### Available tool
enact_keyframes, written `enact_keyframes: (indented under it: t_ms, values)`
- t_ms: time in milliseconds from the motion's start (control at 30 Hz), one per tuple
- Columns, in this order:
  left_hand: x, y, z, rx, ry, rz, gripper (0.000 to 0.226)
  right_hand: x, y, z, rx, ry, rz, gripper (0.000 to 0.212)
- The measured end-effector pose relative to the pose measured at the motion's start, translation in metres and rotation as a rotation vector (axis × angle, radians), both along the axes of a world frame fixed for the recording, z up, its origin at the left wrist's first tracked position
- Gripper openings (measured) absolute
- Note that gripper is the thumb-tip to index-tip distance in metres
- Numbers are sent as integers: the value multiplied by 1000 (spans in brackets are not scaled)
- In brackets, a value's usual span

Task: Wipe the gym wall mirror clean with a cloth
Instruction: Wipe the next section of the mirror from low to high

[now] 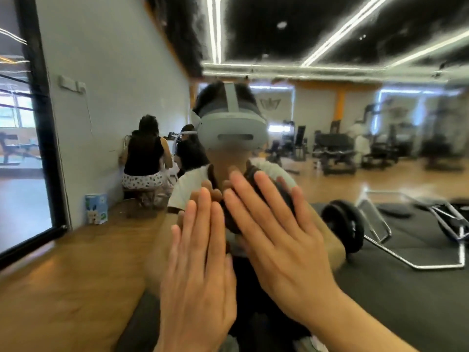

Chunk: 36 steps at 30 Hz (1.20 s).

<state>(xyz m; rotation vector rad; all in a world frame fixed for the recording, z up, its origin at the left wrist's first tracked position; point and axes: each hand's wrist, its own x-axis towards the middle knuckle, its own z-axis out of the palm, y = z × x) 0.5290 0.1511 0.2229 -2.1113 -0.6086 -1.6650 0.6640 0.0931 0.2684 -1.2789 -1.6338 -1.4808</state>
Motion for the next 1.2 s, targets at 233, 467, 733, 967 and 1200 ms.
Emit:
enact_keyframes:
  t_ms: [233,467,733,967,1200]
  values:
    - [11,3,-10,4,54,100,74,72,-40,-33,177,545,-58,54]
    - [10,6,-11,14,61,116,60,45,-15,-71,4,-89,-107,57]
    - [14,5,-12,39,39,136,64,122,-60,-58,151,472,-111,52]
    - [13,2,-10,2,35,130,72,73,-29,-86,-41,-157,-37,58]
    - [39,-28,-11,-48,-16,-11,62,158,-83,-101,107,337,-101,49]
